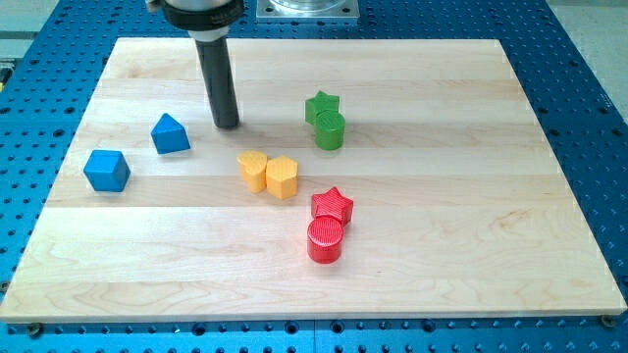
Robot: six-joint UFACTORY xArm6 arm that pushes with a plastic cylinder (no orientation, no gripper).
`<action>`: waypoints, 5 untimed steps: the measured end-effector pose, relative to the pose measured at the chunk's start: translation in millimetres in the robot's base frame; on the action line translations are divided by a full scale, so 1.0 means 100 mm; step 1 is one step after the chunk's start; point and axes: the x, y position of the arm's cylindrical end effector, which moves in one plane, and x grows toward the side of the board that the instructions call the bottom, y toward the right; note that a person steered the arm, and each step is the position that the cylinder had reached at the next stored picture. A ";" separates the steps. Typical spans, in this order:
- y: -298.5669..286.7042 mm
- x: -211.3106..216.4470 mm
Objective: Push the triangle into the cube
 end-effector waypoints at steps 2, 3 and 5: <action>-0.70 0.50; -0.77 0.65; -0.65 1.53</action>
